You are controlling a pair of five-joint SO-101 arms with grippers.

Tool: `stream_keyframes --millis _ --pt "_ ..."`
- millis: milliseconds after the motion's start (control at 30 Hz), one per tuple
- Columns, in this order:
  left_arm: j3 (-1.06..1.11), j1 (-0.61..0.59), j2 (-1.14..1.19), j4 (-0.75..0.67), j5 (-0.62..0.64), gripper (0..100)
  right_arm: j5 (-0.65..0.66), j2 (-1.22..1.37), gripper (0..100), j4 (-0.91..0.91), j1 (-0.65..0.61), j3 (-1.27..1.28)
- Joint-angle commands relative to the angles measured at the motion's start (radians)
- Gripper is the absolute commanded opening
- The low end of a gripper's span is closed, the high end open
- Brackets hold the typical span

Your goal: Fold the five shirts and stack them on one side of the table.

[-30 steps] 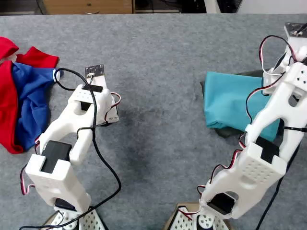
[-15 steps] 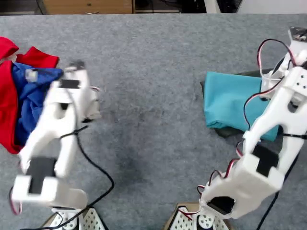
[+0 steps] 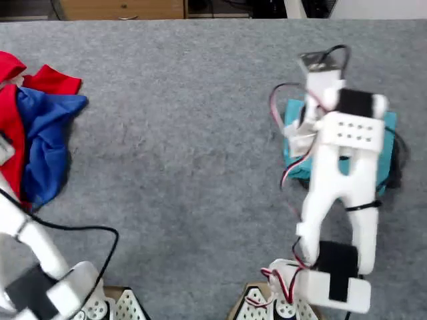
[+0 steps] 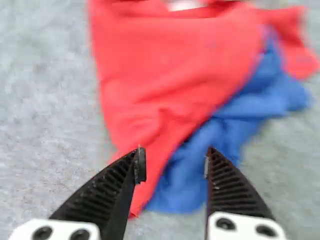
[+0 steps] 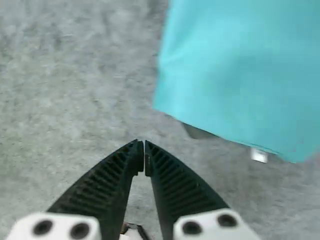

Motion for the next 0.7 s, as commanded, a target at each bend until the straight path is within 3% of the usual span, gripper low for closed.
stream_keyframes --millis 0,67,200,500,667 --pt "-0.075 -0.048 0.17 -0.048 -0.012 22 -0.057 -0.074 0.9 -0.071 -0.084 0.102" --pt "-0.137 -0.052 0.297 -0.043 -0.012 18 -0.066 -0.094 0.9 -0.098 -0.107 0.147" --pt "-0.336 -0.044 0.435 0.061 -0.089 1 -0.064 -0.12 0.9 -0.104 -0.108 0.157" --pt "-0.72 -0.028 0.44 0.308 -0.143 2 -0.068 -0.124 0.9 -0.095 -0.105 0.159" --pt "-0.753 -0.032 0.461 0.377 -0.181 2 -0.15 -0.119 0.9 -0.074 -0.111 0.16"
